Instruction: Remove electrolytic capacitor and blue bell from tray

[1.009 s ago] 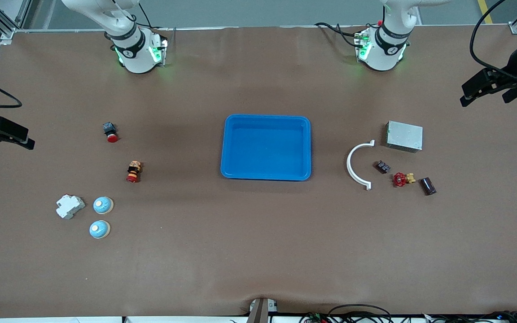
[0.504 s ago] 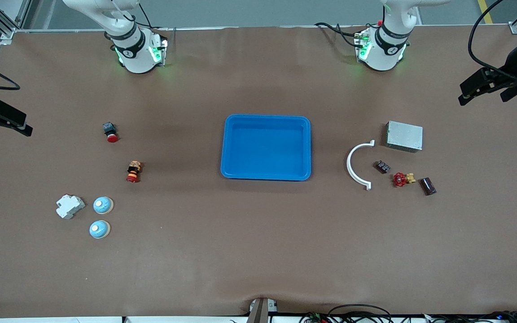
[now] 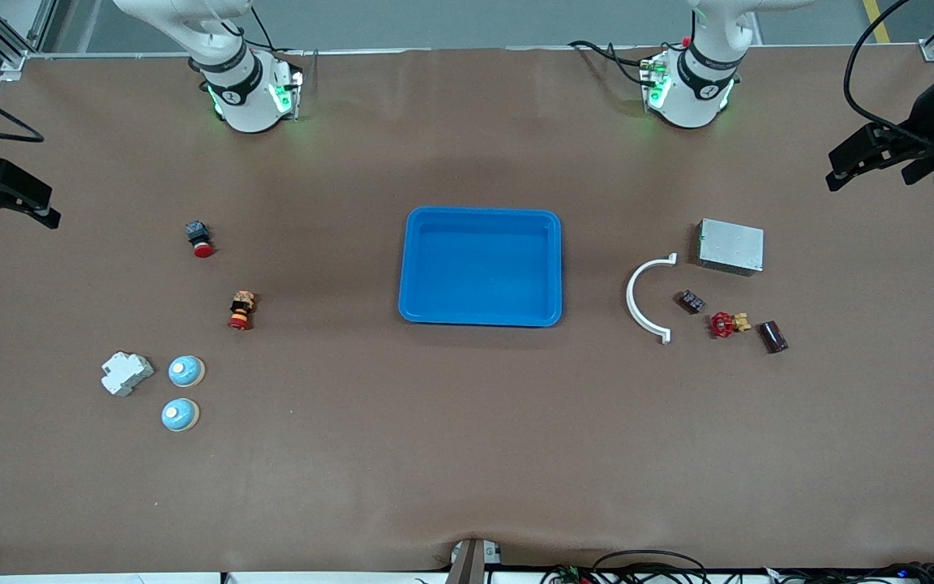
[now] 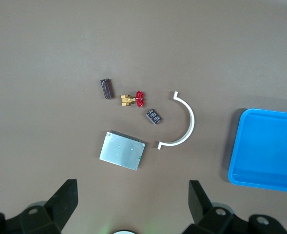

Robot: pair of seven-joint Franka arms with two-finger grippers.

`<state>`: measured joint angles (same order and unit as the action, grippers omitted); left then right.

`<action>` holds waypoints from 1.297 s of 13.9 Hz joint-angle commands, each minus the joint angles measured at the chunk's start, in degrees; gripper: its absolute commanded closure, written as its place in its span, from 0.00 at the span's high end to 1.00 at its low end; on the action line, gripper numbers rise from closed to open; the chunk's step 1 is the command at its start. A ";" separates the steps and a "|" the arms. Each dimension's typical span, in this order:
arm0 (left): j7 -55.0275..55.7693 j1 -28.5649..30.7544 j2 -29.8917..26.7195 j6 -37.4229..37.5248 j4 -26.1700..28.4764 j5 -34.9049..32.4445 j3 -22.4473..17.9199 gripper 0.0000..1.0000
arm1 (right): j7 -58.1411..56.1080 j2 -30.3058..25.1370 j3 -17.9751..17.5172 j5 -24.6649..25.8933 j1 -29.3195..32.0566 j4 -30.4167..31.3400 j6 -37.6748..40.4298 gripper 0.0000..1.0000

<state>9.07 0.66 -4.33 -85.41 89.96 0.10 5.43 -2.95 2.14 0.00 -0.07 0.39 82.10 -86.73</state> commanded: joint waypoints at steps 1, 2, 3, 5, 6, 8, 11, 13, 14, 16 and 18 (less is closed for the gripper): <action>-0.54 0.31 -0.59 0.42 0.30 1.13 0.10 1.00 | 0.66 -2.93 -1.76 1.39 1.72 3.33 -1.17 1.00; -0.54 0.31 -0.59 0.42 0.30 1.13 0.10 1.00 | 0.66 -3.10 -1.76 1.39 1.72 3.41 -1.17 1.00; -0.63 0.31 -0.59 0.50 0.22 1.13 0.10 1.00 | 0.66 -3.10 -1.76 1.48 1.72 3.68 -1.17 1.00; -0.81 0.31 -0.68 0.76 0.21 1.13 0.10 1.00 | 0.92 -3.10 -1.76 1.48 1.72 3.77 -1.17 1.00; -0.81 0.31 -0.68 1.20 0.30 1.13 0.28 1.00 | 0.93 -3.10 -1.76 1.48 1.63 3.77 -1.25 1.00; -0.89 0.31 -0.59 1.56 -0.05 1.13 0.28 1.00 | 0.93 -3.01 -1.76 1.56 1.37 4.11 -1.60 1.00; -0.54 0.22 -0.59 1.56 -0.31 0.78 0.28 1.00 | 0.93 -3.01 -1.76 1.57 1.37 5.08 -2.39 1.00; -0.72 0.22 -0.50 1.56 -0.75 0.61 0.28 1.00 | 1.54 -3.10 -1.76 1.57 1.37 5.35 -2.40 1.00; -0.63 0.22 -0.42 1.56 -0.93 0.52 0.28 1.00 | 2.41 -3.10 -1.76 1.57 1.37 5.52 -2.31 1.00; -0.63 0.22 -0.15 1.56 -0.93 0.43 0.28 1.00 | 2.95 -3.10 -1.76 1.57 1.37 5.70 -2.31 1.00; -0.54 0.13 -0.06 1.47 -0.84 0.43 0.28 1.00 | 3.03 -3.10 -1.76 1.57 1.37 5.79 -2.40 1.00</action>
<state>8.98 0.66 -4.34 -84.68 89.75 0.10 5.57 -1.14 0.84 -0.42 0.28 0.57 85.85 -88.32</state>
